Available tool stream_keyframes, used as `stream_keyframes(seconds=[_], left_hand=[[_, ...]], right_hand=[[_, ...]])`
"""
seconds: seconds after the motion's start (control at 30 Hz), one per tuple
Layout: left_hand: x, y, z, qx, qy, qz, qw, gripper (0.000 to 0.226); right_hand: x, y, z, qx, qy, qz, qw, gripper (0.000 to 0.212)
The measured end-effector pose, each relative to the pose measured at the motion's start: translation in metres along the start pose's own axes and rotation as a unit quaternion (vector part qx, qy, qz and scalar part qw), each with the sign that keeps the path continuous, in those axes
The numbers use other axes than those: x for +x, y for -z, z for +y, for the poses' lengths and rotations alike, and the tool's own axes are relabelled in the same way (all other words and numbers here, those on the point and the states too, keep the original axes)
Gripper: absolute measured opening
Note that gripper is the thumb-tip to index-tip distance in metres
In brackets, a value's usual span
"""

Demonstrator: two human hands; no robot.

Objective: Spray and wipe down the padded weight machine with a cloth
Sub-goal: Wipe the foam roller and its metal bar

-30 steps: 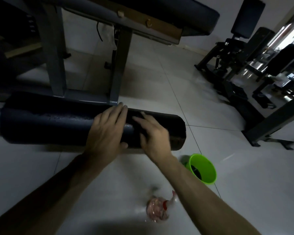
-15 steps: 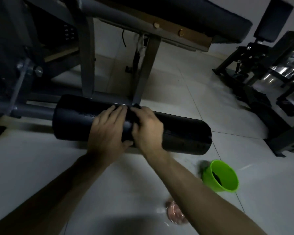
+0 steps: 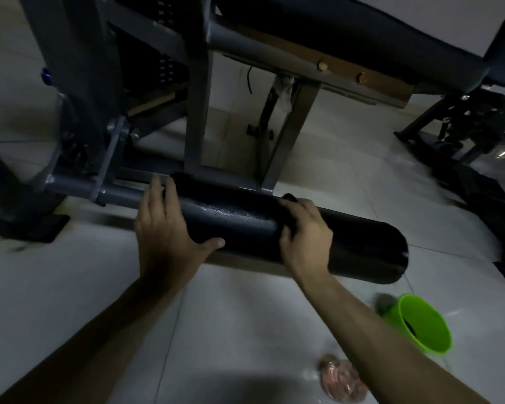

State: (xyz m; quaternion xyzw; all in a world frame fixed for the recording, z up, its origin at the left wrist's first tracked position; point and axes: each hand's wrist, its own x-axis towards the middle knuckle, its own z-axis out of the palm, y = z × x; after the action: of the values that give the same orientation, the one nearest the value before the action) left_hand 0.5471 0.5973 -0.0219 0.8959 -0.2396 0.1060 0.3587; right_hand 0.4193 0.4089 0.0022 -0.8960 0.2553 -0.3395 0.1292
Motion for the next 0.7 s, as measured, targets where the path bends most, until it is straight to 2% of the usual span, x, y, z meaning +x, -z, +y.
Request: stream_keyframes(seconds=[0.1, 0.2, 0.23, 0.37, 0.43, 0.53, 0.6, 0.7], left_hand=[[-0.001, 0.007, -0.025, -0.107, 0.05, -0.005, 0.993, 0.125], [-0.004, 0.011, -0.036, -0.169, 0.043, -0.016, 0.985, 0.08], [-0.004, 0.013, -0.037, -0.178, 0.043, -0.016, 0.983, 0.071], [-0.002, 0.015, -0.037, -0.225, 0.089, -0.02, 0.97, 0.084], [0.0, 0.015, -0.037, -0.221, 0.102, -0.017, 0.97, 0.087], [0.002, 0.016, -0.036, -0.227, 0.106, -0.015, 0.968, 0.085], [0.001, 0.016, -0.035, -0.234, 0.106, -0.01, 0.966, 0.082], [0.004, 0.014, -0.036, -0.237, 0.093, -0.005, 0.967, 0.074]], right_hand=[[0.012, -0.039, -0.069, 0.017, 0.09, -0.054, 0.994, 0.057], [0.024, -0.068, -0.128, 0.041, 0.158, -0.121, 0.979, 0.051], [0.028, -0.073, -0.137, 0.046, 0.179, -0.136, 0.973, 0.049], [0.03, -0.053, -0.099, 0.022, 0.249, -0.138, 0.958, 0.051], [0.028, -0.03, -0.06, -0.002, 0.221, -0.115, 0.968, 0.054], [0.025, -0.009, -0.029, -0.017, 0.134, -0.082, 0.987, 0.059], [0.021, -0.019, -0.046, -0.014, 0.108, -0.071, 0.991, 0.061], [0.019, -0.055, -0.108, 0.021, 0.176, -0.106, 0.978, 0.053]])
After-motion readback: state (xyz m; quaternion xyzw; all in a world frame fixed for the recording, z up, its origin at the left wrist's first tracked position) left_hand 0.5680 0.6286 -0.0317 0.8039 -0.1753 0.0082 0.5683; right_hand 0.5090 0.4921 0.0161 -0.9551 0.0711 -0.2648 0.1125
